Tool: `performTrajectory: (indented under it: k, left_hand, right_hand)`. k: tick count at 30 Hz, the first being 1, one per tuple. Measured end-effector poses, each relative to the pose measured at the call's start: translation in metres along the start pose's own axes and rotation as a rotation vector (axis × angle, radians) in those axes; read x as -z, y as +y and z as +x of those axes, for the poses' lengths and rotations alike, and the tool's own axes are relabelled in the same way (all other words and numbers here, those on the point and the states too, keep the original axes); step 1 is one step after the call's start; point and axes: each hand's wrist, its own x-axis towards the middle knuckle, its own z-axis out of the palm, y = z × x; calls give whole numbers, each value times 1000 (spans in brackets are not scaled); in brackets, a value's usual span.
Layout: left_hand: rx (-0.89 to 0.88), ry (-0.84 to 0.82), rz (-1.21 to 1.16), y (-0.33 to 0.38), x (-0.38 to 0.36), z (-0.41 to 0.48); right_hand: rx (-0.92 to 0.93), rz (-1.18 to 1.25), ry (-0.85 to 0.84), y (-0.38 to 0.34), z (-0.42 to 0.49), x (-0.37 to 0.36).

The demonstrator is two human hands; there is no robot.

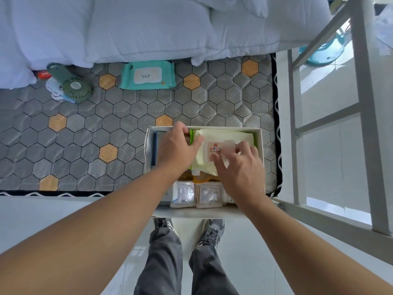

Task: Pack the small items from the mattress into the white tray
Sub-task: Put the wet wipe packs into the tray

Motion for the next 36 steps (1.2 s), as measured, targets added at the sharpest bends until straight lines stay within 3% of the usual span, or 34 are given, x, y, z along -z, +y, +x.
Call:
performTrajectory:
  k: [3, 7, 11, 15, 21, 29, 36]
  left_hand:
    - [-21, 151, -71, -9, 25, 23]
    - [159, 222, -137, -35, 60, 66]
    - [380, 132, -243, -78, 79, 109]
    - [454, 60, -318, -112, 86, 139]
    - [548, -151, -613, -140, 91, 193]
    - [513, -171, -720, -160, 92, 262]
    - [584, -314, -852, -145, 79, 241]
  right_hand:
    - [-27, 151, 73, -18, 26, 2]
    - [-36, 324, 105, -49, 73, 4]
    - [-274, 480, -225, -78, 132, -6]
    - [-526, 721, -520, -102, 176, -27]
    - [-729, 854, -551, -128, 230, -74]
    - [-787, 949, -473, -150, 279, -127]
    - [-835, 999, -636, -133, 269, -130]
